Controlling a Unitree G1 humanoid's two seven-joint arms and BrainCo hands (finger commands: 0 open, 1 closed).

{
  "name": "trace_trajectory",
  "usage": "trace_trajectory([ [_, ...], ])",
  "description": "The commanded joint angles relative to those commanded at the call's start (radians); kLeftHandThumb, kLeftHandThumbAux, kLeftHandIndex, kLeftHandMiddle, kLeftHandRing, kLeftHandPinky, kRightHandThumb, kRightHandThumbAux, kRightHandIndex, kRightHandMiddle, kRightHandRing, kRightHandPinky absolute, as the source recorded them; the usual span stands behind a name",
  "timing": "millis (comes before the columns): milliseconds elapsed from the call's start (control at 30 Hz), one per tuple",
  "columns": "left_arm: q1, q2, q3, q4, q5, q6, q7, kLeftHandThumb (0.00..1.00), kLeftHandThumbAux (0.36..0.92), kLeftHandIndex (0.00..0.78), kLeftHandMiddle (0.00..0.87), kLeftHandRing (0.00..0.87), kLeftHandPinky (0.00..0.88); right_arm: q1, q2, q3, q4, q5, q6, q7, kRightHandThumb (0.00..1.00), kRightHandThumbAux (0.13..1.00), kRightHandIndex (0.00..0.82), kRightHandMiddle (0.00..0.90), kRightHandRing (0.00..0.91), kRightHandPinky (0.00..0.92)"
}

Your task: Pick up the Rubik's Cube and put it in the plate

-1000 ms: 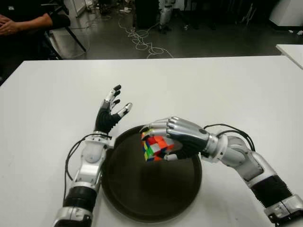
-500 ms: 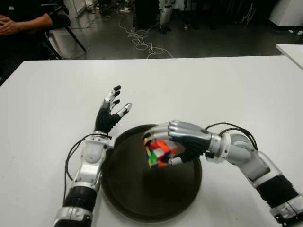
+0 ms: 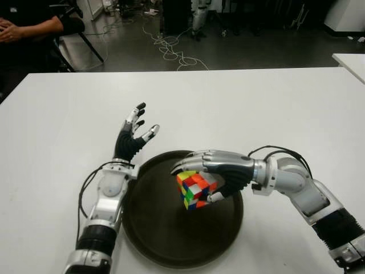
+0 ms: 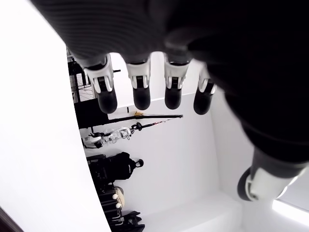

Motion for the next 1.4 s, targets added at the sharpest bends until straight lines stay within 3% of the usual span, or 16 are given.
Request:
trace_trajectory([
  [633, 0.001, -0.005, 0.002, 0.0, -0.01, -0.003, -0.005, 0.0, 0.659, 0.023, 0.046, 0.0, 0.0, -0.006, 0.003, -0.013, 0.02, 0.011, 0.001, 0.006, 0.0, 0.683, 0.0, 0.0, 0.0, 0.0],
  [900, 0.002, -0.005, 0.002, -0.007, -0.017, 0.014, -0.011, 0.0, 0.637, 0.024, 0.053, 0.009, 0.0, -0.012, 0.002, -0.019, 0.023, 0.012, 0.0, 0.011, 0.0, 0.682, 0.0, 0.0, 0.0, 0.0],
  [1400, 0.001, -0.005, 0.0, 0.0, -0.006, 0.003, -0.004, 0.0, 0.664, 0.012, 0.039, 0.0, 0.0, -0.02, 0.0, -0.05, 0.034, 0.032, 0.0, 0.012, 0.0, 0.662, 0.0, 0.0, 0.0, 0.0],
])
